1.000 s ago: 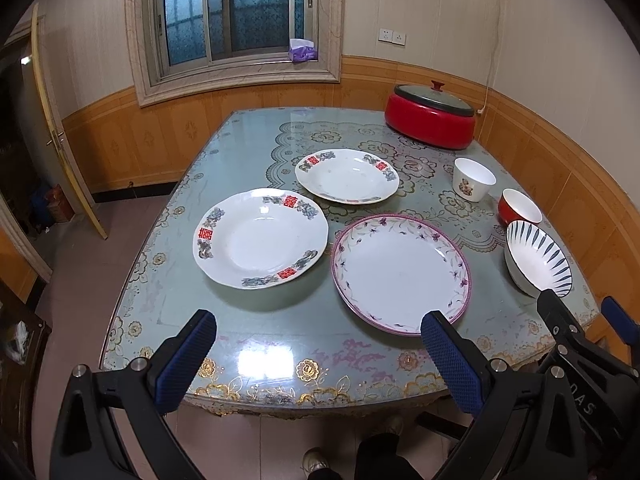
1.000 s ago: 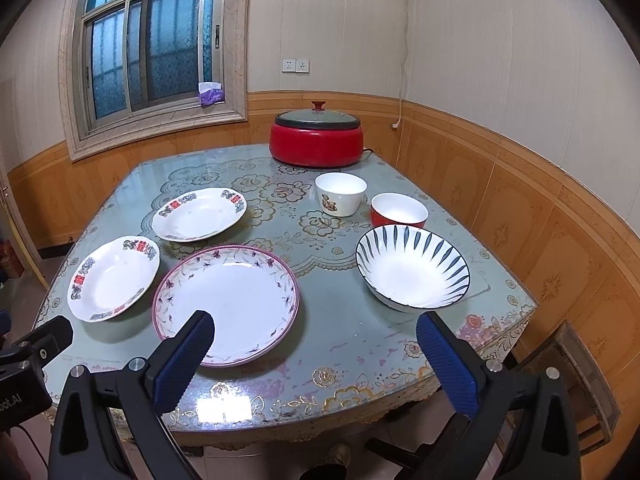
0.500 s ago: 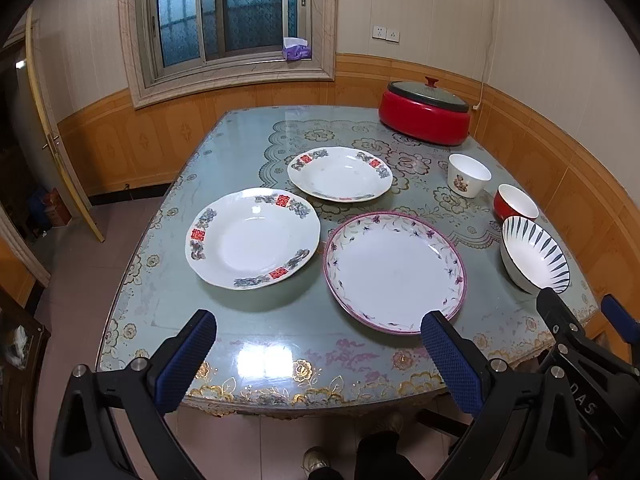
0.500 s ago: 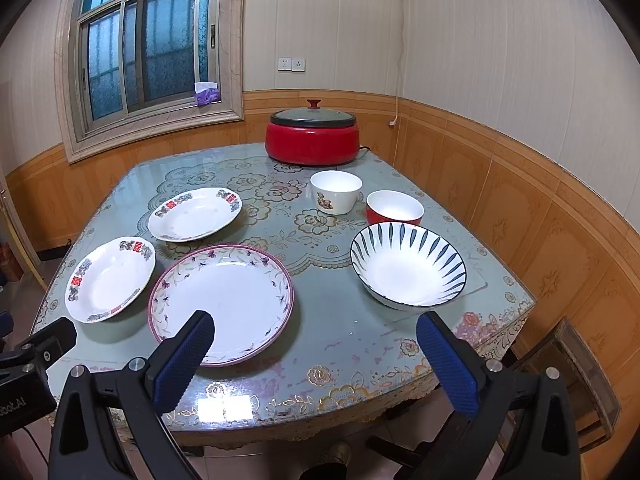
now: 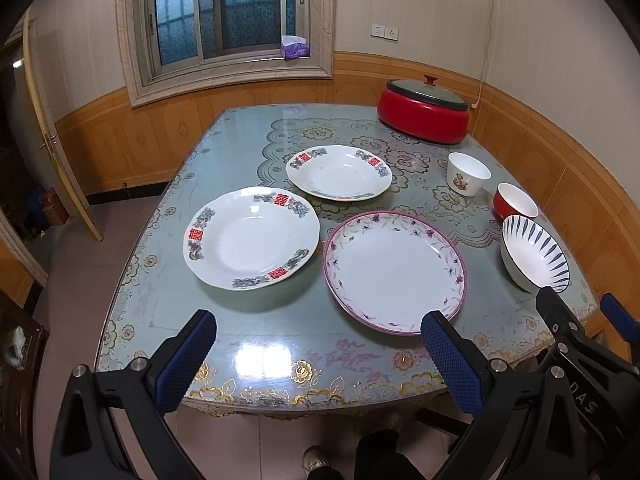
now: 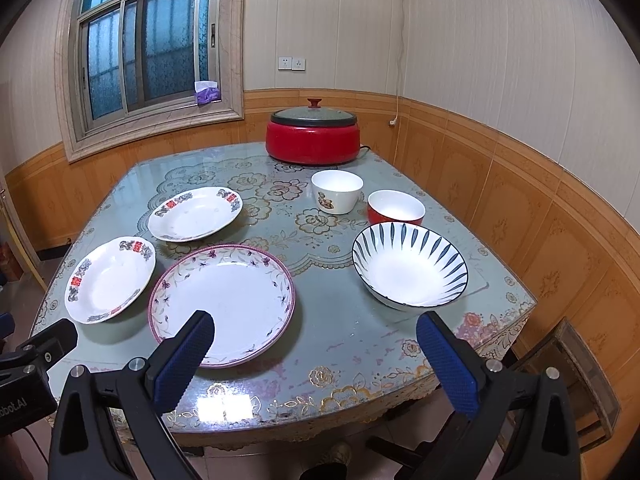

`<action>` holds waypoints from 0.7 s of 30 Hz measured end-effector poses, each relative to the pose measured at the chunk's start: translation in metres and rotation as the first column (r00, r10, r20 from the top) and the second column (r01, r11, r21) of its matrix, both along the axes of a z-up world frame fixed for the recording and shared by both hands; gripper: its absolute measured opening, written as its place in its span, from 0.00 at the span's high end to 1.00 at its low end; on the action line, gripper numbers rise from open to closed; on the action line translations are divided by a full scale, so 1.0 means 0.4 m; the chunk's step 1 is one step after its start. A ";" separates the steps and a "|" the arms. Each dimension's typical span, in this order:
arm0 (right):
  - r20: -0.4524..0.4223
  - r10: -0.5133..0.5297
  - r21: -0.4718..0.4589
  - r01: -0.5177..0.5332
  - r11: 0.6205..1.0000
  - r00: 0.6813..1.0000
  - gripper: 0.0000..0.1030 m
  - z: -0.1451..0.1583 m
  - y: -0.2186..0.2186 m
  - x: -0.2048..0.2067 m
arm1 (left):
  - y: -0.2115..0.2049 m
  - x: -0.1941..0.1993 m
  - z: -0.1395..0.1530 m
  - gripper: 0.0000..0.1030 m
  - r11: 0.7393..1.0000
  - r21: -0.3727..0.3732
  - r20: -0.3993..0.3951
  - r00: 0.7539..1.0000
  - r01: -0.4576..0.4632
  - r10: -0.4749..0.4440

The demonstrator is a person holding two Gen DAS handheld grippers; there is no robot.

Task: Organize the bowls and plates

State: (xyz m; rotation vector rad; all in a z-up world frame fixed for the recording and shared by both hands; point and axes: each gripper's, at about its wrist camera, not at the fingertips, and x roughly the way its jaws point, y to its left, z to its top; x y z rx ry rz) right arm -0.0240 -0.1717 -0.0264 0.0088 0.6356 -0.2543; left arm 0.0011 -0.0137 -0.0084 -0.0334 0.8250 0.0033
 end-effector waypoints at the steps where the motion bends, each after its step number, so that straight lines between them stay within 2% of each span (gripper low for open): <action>1: 0.001 0.000 -0.001 0.000 1.000 1.000 0.00 0.001 0.001 0.000 | 0.000 0.001 0.000 0.00 1.000 0.001 0.000 1.000 0.000 0.000; 21: -0.005 -0.012 -0.003 0.012 1.000 1.000 0.00 -0.001 0.010 0.028 | 0.009 0.034 -0.011 0.00 1.000 0.000 -0.013 1.000 0.007 -0.007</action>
